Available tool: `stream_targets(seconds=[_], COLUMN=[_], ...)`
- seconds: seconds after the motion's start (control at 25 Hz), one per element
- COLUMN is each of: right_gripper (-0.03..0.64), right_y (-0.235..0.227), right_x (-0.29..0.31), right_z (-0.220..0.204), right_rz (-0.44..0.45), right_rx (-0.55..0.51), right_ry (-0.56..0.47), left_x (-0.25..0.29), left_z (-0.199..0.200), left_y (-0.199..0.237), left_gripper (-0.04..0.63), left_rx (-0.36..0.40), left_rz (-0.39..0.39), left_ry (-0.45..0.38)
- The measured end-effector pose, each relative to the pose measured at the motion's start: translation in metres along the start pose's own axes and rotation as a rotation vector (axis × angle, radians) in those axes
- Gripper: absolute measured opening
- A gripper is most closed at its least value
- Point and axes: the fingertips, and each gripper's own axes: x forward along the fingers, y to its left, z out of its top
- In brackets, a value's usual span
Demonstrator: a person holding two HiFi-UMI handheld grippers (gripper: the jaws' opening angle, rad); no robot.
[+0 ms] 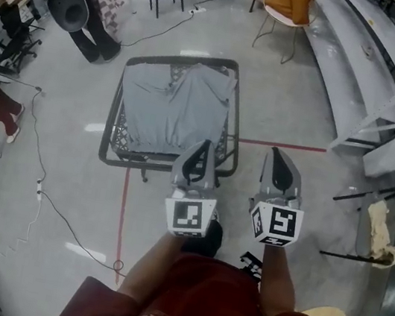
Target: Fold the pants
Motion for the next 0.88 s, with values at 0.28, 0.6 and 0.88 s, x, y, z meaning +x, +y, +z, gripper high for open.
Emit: stream_targets(seconds=[0.28,0.6,0.88], right_gripper=[0.002,0.002,0.002], right_y=[-0.03,-0.028,-0.007], right_x=[0.102,0.19,0.249], right_z=[0.001,0.018,0.032], right_rz=[0.072,0.185,0.325], right_rx=[-0.003,-0.016,-0.01], right_ry=[0.023,-0.015,-0.049], left_x=[0.088,0.148,0.165], left_z=[-0.007,0.003,0.009], left_y=[0.023,0.062,0.1], left_gripper=[0.003,0.003,0.003], left_rx=[-0.031,0.0,0.02], left_rz=[0.066,0.159,0.305], left_ry=[0.012,-0.017,-0.02])
